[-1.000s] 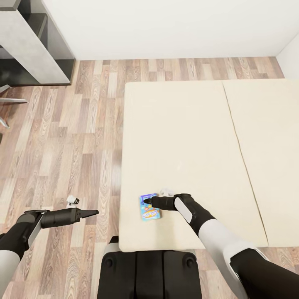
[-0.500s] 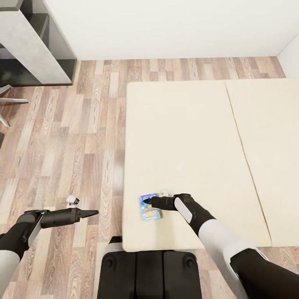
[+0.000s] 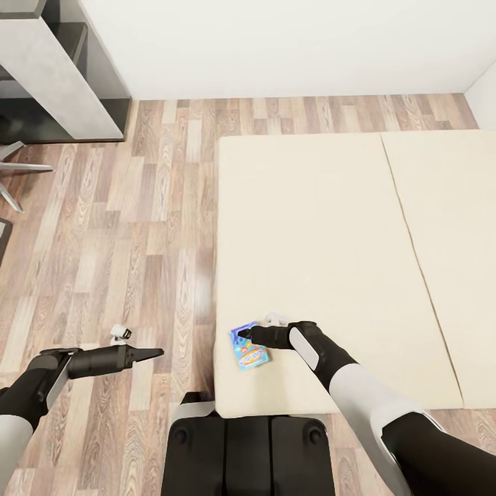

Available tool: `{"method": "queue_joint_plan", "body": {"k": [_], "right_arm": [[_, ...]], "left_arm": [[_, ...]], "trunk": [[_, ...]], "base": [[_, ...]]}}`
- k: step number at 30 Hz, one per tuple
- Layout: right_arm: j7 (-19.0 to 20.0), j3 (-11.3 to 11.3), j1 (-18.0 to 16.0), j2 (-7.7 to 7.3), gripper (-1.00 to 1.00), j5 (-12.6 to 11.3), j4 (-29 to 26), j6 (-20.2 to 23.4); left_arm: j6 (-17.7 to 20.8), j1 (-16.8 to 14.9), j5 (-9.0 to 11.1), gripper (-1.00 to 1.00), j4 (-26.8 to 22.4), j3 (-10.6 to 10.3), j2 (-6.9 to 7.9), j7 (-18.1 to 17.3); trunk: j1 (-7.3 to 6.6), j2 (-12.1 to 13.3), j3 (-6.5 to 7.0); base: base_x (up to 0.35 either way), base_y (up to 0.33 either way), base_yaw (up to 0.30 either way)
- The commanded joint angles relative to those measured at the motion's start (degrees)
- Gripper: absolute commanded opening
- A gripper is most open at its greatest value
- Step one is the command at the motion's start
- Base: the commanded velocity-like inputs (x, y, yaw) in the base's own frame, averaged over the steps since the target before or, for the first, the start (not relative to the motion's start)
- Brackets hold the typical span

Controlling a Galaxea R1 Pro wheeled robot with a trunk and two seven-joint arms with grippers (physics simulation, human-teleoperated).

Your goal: Put all the toys in the child's room - the three board games (two on the bed and one on the table), the two jigsaw puzzles on the table, and the tennis ball on the table - inside the toy box on the table in the child's room.

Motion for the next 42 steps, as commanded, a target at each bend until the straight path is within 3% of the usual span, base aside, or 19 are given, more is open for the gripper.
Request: {"method": "queue_joint_plan", "body": {"k": [1, 42], "right_arm": [[0.1, 0.1, 0.0, -0.02, 1.0, 0.0, 0.0, 0.2], [0.1, 0.1, 0.0, -0.03, 1.0, -0.3, 0.0, 0.9]], "left_arm": [[0.6, 0.0, 0.0, 1.0, 0.0, 0.0, 0.02, -0.2], [0.5, 0.0, 0.0, 1.0, 0.0, 0.0, 0.02, -0.2]], "trunk": [[0.03, -0.1, -0.06], [0.03, -0.1, -0.06]], "base": [[0.0, 0.05, 0.0], [0.0, 0.003, 0.0]]}}
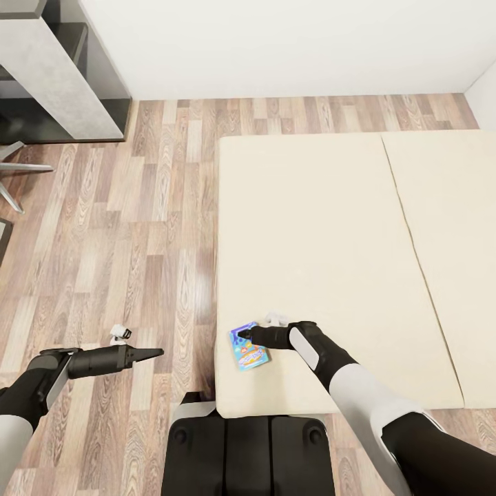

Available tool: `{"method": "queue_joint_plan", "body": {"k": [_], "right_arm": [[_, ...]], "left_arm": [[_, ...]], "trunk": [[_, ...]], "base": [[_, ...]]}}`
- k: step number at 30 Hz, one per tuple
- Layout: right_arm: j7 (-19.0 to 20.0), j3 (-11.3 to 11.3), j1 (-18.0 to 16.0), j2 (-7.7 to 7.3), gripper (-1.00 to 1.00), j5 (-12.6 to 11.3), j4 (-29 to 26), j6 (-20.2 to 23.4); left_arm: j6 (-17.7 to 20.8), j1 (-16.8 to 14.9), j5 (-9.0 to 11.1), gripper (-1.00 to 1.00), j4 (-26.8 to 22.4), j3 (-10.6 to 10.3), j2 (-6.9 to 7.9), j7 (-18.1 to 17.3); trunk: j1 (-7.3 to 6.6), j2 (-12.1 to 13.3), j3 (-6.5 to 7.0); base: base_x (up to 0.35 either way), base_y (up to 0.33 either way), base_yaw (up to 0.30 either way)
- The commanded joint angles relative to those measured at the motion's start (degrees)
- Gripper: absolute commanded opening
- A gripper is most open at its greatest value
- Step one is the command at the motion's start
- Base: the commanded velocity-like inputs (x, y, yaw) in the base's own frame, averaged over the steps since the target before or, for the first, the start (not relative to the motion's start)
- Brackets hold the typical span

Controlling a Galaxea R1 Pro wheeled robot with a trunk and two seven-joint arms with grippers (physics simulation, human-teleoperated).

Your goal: Put all the toys in the child's room - the three board games (two on the bed and one on the table), the two jigsaw puzzles on the table, and the tennis ball on the table - inside the toy box on the table in the child's room.

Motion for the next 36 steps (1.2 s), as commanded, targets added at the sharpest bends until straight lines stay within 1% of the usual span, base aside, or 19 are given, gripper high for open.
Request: {"method": "queue_joint_plan", "body": {"k": [1, 14, 23, 36], "right_arm": [[0.1, 0.1, 0.0, -0.02, 1.0, 0.0, 0.0, 0.3], [0.2, 0.1, 0.0, 0.08, 1.0, -0.5, 0.0, 1.0], [0.3, 0.0, 0.0, 1.33, 1.0, -0.6, 0.0, 0.7], [0.4, 0.0, 0.0, 1.48, 1.0, -0.6, 0.0, 0.6]], "left_arm": [[0.6, 0.0, 0.0, 1.0, 0.0, 0.0, 0.02, -0.2], [0.6, 0.0, 0.0, 1.0, 0.0, 0.0, 0.02, -0.2], [0.6, 0.0, 0.0, 1.0, 0.0, 0.0, 0.09, -0.2], [0.6, 0.0, 0.0, 1.0, 0.0, 0.0, 0.07, -0.2]], "trunk": [[0.03, -0.1, -0.06], [0.03, -0.1, -0.06], [0.03, -0.1, -0.06], [0.03, -0.1, -0.06]], "base": [[0.0, 0.0, 0.0], [0.0, 0.0, 0.0], [0.0, 0.0, 0.0], [0.0, 0.0, 0.0]]}}
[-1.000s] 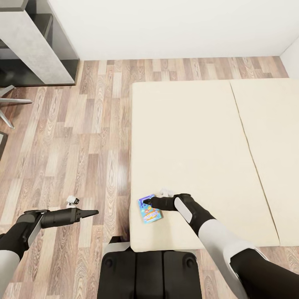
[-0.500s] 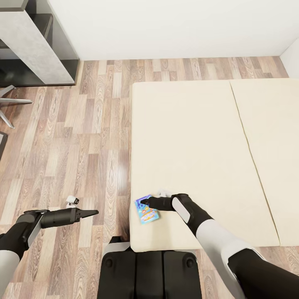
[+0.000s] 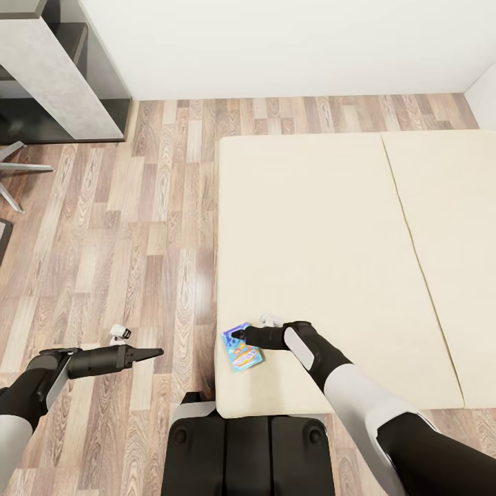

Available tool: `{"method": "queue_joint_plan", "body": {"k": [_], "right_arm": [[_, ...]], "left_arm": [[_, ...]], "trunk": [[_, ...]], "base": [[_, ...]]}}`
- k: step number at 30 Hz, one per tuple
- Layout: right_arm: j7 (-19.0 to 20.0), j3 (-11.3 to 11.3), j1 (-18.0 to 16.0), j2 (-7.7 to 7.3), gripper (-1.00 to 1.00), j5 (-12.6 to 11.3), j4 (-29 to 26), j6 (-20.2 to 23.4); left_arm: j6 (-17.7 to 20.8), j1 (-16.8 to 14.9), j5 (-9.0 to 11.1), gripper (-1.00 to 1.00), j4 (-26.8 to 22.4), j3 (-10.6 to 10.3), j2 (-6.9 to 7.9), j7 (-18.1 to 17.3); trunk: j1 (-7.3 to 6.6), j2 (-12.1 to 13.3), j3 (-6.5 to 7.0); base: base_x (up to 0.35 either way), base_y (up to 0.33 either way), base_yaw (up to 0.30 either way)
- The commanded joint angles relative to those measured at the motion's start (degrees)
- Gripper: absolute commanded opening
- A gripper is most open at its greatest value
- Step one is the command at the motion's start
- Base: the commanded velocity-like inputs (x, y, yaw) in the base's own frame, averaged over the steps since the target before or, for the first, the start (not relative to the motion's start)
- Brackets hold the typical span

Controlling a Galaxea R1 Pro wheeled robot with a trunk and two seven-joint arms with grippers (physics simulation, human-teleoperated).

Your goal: Put all the toys in the child's room - the three board games (two on the bed and one on the table), the two jigsaw puzzles on the table, and the tennis ball on the table - inside the toy box on the table in the child's room.

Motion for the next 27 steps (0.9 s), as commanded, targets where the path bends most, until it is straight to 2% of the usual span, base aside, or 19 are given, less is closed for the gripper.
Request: {"method": "queue_joint_plan", "body": {"k": [1, 13, 27], "right_arm": [[0.1, 0.1, 0.0, -0.02, 1.0, 0.0, 0.0, 0.1], [-0.1, 0.0, 0.0, -0.06, 1.0, 0.0, 0.1, 0.4], [0.2, -0.3, 0.0, 0.07, 1.0, -0.1, 3.2, 0.4]], "left_arm": [[0.6, 0.0, 0.0, 1.0, 0.0, 0.0, 0.0, -0.2], [0.6, 0.0, 0.0, 1.0, 0.0, 0.0, -0.01, -0.2], [0.6, 0.0, 0.0, 1.0, 0.0, -0.1, 0.44, -0.2]], "trunk": [[0.03, -0.1, -0.06], [0.03, -0.1, -0.06], [0.03, -0.1, -0.06]], "base": [[0.0, 0.0, 0.0], [0.0, 0.0, 0.0], [0.0, 0.0, 0.0]]}}
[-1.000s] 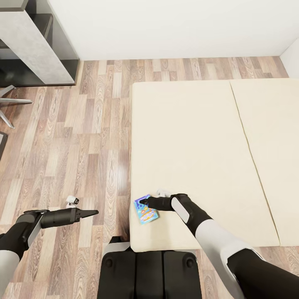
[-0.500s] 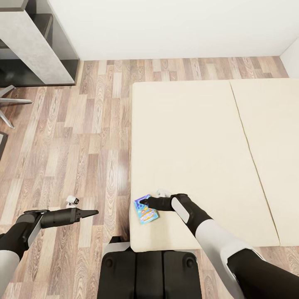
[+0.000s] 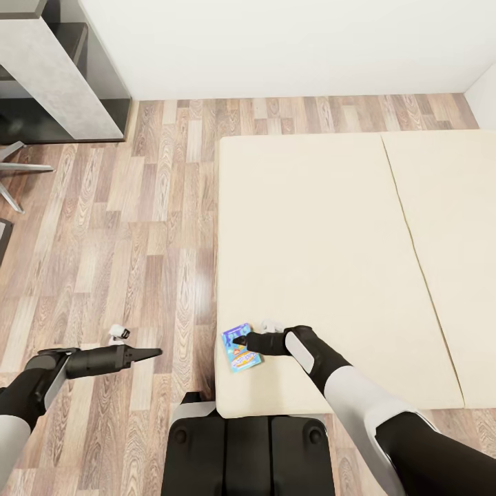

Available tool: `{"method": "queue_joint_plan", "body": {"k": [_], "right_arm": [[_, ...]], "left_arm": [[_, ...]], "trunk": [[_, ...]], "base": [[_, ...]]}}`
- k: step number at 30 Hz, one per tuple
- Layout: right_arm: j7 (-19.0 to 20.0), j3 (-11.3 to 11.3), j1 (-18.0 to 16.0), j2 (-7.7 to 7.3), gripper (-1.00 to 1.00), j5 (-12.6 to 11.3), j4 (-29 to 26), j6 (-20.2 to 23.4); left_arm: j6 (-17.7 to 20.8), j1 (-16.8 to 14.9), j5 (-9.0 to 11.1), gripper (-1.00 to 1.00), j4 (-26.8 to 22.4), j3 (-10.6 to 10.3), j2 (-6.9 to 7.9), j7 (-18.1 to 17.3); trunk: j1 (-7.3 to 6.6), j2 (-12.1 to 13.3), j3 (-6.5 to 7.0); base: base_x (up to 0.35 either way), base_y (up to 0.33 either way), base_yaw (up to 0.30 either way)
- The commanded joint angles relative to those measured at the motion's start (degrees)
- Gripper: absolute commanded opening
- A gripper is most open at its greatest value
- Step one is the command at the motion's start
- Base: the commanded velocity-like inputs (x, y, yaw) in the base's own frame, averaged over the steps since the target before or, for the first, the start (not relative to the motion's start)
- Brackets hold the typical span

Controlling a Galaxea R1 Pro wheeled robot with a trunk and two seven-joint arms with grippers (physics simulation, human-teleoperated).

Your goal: Put all the toys in the child's room - the three board games (two on the bed and one on the table), the two jigsaw puzzles on the table, and the tennis ball on the table - inside the toy box on the table in the child's room.

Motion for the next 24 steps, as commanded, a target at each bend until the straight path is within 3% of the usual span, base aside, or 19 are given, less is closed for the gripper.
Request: {"method": "queue_joint_plan", "body": {"k": [1, 17, 24], "right_arm": [[0.1, 0.2, 0.0, -0.02, 1.0, 0.1, 0.0, 0.1], [0.2, 0.2, 0.0, 0.06, 1.0, 0.1, 0.0, 0.0], [0.5, 0.2, 0.0, 1.06, 1.0, 0.1, 0.0, 0.1]], "left_arm": [[0.6, 0.0, 0.0, 1.0, 0.0, 0.0, 0.05, -0.2], [0.6, 0.0, 0.0, 1.0, 0.0, 0.0, 0.16, -0.2], [0.6, 0.0, 0.0, 1.0, 0.0, 0.0, 0.16, -0.2]], "trunk": [[0.03, -0.1, -0.06], [0.03, -0.1, -0.06], [0.03, -0.1, -0.06]], "base": [[0.0, 0.0, 0.0], [0.0, 0.0, 0.0], [0.0, 0.0, 0.0]]}}
